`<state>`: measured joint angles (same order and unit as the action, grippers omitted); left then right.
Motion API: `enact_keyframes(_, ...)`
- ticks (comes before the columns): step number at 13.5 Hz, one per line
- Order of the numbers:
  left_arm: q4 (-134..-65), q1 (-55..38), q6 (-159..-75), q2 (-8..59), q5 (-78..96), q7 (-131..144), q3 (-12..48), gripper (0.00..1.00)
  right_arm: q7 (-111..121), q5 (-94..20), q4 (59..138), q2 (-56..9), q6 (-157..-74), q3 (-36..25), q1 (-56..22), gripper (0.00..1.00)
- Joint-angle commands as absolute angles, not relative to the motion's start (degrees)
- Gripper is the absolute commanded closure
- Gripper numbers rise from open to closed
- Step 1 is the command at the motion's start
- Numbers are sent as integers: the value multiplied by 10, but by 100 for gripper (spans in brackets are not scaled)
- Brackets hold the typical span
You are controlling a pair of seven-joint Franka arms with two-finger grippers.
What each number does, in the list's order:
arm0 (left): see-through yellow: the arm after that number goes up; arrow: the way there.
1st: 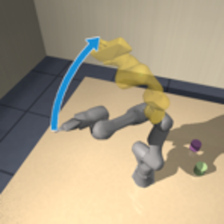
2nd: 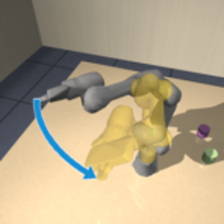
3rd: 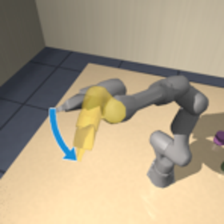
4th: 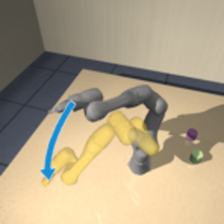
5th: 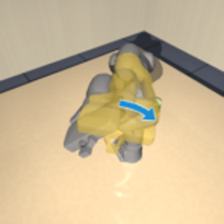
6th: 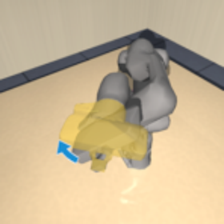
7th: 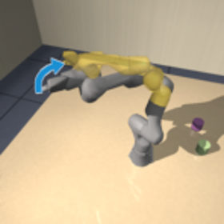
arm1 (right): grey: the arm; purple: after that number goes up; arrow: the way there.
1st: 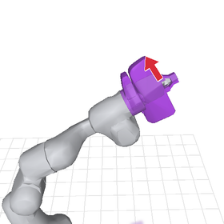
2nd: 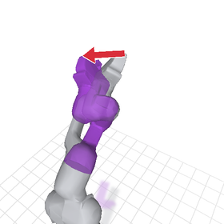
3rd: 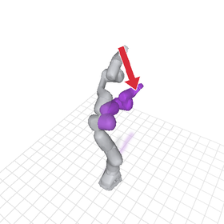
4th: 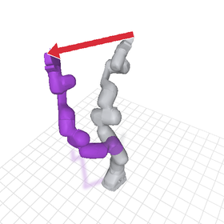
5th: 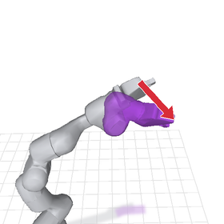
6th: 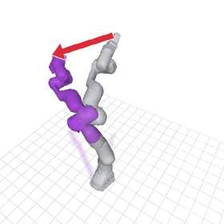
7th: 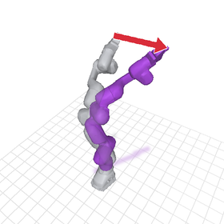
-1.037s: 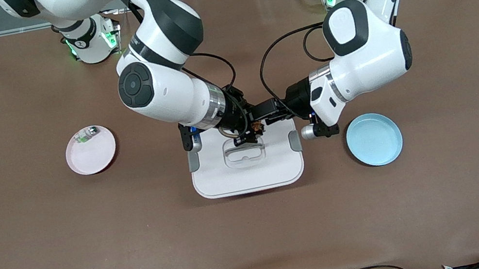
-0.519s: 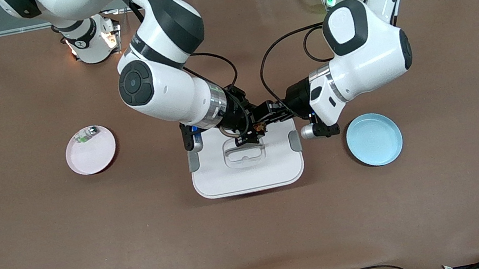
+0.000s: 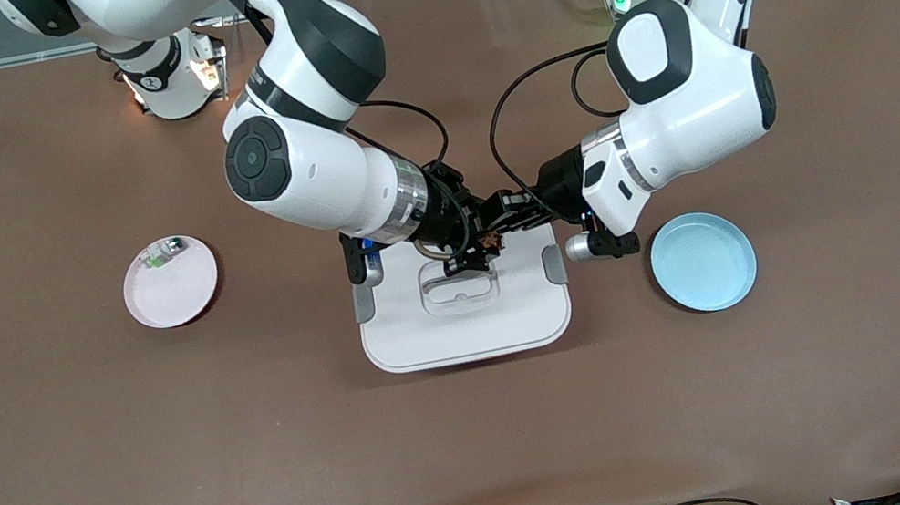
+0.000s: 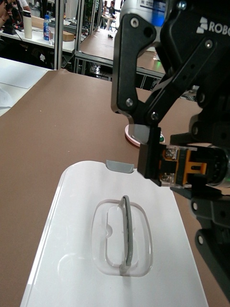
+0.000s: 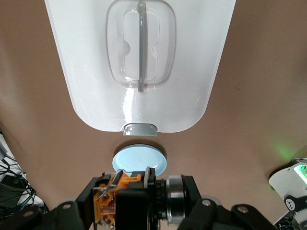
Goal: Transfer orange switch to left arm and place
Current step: 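Grasp the switch with the left gripper above the white box, then carry the switch toward the blue plate while the right gripper withdraws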
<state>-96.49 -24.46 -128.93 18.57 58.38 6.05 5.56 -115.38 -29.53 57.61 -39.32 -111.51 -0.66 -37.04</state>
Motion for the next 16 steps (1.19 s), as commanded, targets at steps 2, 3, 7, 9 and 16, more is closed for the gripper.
enact_keyframes(2, -962, -249, -1296, 186, 577, 66, 54, 100, -1167, -301, 549, -406, -1113, -11, -374, 0)
enact_keyframes(3, -962, -248, -1296, 186, 576, 66, 54, 100, -1167, -301, 549, -406, -1113, -11, -374, 0)
enact_keyframes(7, -960, -240, -1288, 175, 548, 65, 53, 100, -1156, -301, 549, -404, -1099, -11, -356, 0)
enact_keyframes(9, -960, -230, -1265, 160, 515, 69, 53, 100, -1109, -301, 548, -402, -1074, -11, -341, 0)
enact_keyframes(16, -933, -156, -1076, 104, 381, 72, 48, 100, -857, -296, 521, -389, -916, -13, -269, 0)
